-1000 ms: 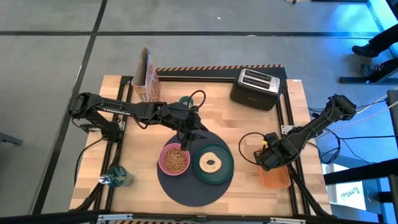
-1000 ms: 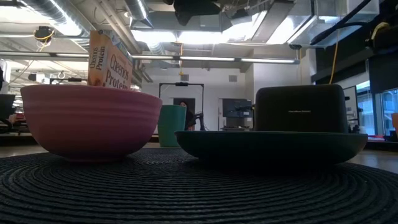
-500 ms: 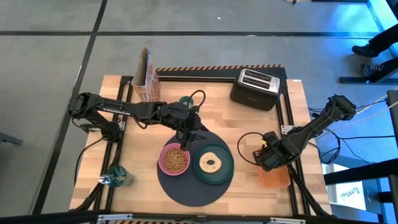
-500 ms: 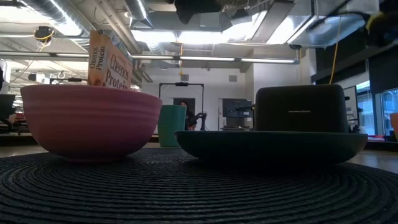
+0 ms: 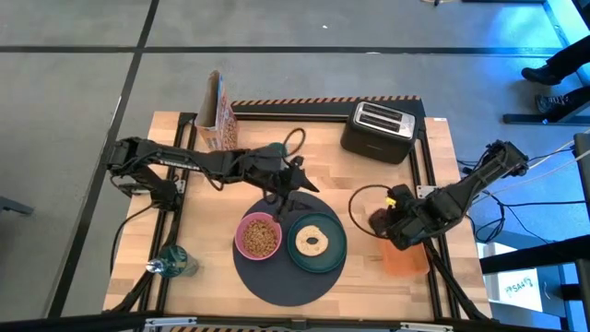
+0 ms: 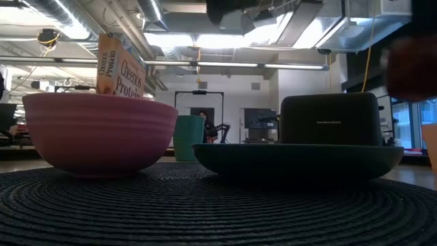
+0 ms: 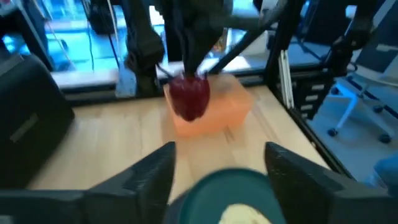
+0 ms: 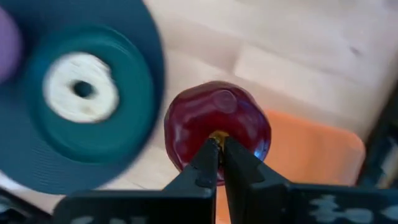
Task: Arrange a breakfast setting
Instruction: Put the apple on the dark green plate beside the toasted bread
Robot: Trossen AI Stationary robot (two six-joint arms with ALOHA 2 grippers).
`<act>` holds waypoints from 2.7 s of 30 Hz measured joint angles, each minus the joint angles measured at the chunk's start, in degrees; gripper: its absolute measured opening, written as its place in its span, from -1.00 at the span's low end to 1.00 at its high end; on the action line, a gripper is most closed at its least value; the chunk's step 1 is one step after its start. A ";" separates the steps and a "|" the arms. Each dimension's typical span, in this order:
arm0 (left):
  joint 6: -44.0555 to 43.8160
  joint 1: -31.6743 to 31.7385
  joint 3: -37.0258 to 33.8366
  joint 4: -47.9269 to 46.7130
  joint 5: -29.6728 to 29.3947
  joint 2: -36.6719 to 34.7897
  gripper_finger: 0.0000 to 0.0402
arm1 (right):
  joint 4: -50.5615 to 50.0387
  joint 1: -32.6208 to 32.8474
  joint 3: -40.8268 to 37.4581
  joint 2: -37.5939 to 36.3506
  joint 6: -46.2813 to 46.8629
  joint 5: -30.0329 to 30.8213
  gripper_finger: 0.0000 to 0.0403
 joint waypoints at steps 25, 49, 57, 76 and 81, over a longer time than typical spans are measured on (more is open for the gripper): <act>-8.31 -0.09 17.01 8.14 -3.58 22.51 0.98 | 13.98 -20.59 7.27 1.28 -48.80 -5.51 -1.00; -15.48 1.69 20.09 3.69 -4.33 24.55 0.95 | 19.36 -22.54 7.27 1.24 -59.25 -3.81 -1.00; -15.60 1.82 20.09 3.91 -3.41 24.55 0.63 | 18.86 -22.42 7.27 1.24 -62.58 -3.35 -1.00; -10.62 1.01 18.95 5.41 -3.06 23.94 0.38 | 18.82 -22.35 7.20 -4.80 -65.41 2.87 -0.19; -11.97 -1.91 9.44 18.66 -5.65 24.09 0.37 | 18.53 -22.35 7.20 -10.15 -64.16 9.01 -0.03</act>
